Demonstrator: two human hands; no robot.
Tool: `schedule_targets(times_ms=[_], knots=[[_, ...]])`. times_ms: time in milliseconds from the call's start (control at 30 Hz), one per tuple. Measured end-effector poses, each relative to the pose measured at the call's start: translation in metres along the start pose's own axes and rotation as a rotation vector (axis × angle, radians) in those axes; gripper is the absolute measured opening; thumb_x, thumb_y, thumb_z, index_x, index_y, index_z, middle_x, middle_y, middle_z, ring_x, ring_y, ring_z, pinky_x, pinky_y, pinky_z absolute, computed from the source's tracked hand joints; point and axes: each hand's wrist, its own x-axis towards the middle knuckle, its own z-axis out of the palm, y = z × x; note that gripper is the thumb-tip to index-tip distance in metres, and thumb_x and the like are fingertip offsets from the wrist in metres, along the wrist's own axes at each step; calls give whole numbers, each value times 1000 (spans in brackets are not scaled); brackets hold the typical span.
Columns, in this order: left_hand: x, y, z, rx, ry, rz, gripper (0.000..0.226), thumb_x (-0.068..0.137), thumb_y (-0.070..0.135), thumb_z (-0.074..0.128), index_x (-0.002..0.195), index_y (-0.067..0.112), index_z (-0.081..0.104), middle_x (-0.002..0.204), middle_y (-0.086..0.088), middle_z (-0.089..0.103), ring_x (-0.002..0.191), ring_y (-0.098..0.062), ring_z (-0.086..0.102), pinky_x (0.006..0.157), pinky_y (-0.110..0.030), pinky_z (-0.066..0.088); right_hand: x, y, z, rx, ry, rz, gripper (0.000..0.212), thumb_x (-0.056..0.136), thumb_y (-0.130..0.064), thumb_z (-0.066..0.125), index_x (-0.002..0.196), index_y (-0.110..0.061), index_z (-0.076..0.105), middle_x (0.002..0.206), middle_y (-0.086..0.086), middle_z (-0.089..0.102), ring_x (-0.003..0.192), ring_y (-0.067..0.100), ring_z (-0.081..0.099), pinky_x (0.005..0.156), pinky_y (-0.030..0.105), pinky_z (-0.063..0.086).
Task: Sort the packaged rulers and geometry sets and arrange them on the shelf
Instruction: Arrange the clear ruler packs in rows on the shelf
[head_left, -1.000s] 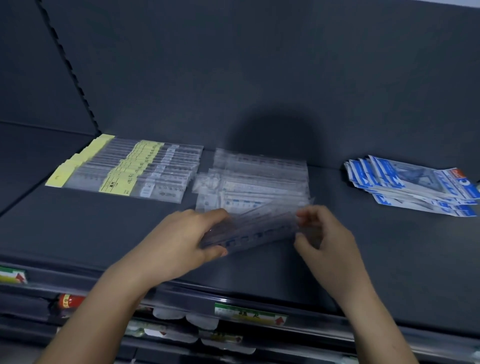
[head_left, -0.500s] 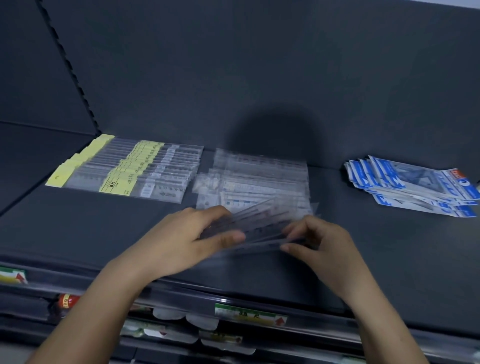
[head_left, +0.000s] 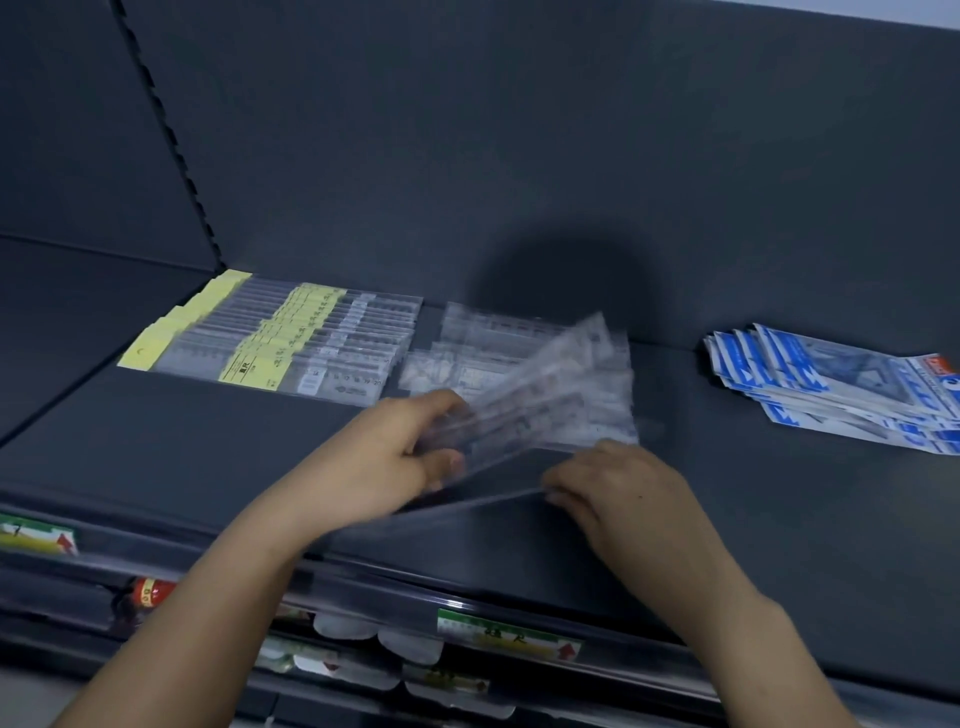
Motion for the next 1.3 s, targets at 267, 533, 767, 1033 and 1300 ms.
schedule_targets(times_ms=[267, 533, 767, 1033, 1300], knots=[[5, 9, -13, -835, 41, -284, 34, 88, -9, 48, 117, 8, 56, 98, -15, 72, 77, -28, 71, 71, -35, 58, -20, 39, -39, 1054, 22, 557, 12, 88, 2, 56, 83, -5, 64, 63, 6, 67, 56, 11, 59, 54, 14, 47], [14, 35, 21, -1015, 54, -297, 36, 86, -14, 49, 114, 7, 57, 103, -12, 72, 86, -22, 70, 69, -31, 57, 4, -30, -18, 1392, -63, 715, 19, 96, -18, 47, 81, -6, 49, 56, 15, 66, 44, 20, 56, 43, 26, 42], [20, 43, 28, -1006, 139, -321, 26, 91, 6, 55, 117, 5, 58, 101, -15, 72, 89, -27, 70, 72, -36, 59, 14, -37, -16, 1085, -128, 596, 39, 94, -38, 47, 65, -12, 49, 48, 4, 56, 45, 16, 54, 48, 27, 43], [22, 30, 5, -264, 120, 83, 31, 89, -1, 57, 112, 19, 53, 104, -3, 68, 96, -17, 65, 86, -33, 50, 26, 2, -13, 460, 362, 470, 32, 84, -33, 65, 103, -21, 43, 102, -3, 53, 94, 16, 51, 79, 19, 38], [21, 25, -16, 343, -159, 73, 34, 89, 17, 60, 114, 38, 50, 105, 13, 58, 98, -6, 54, 82, -22, 42, 21, 26, -16, -25, 229, 64, 59, 73, -39, 63, 126, -17, 50, 130, 6, 55, 126, 29, 45, 106, 41, 28]])
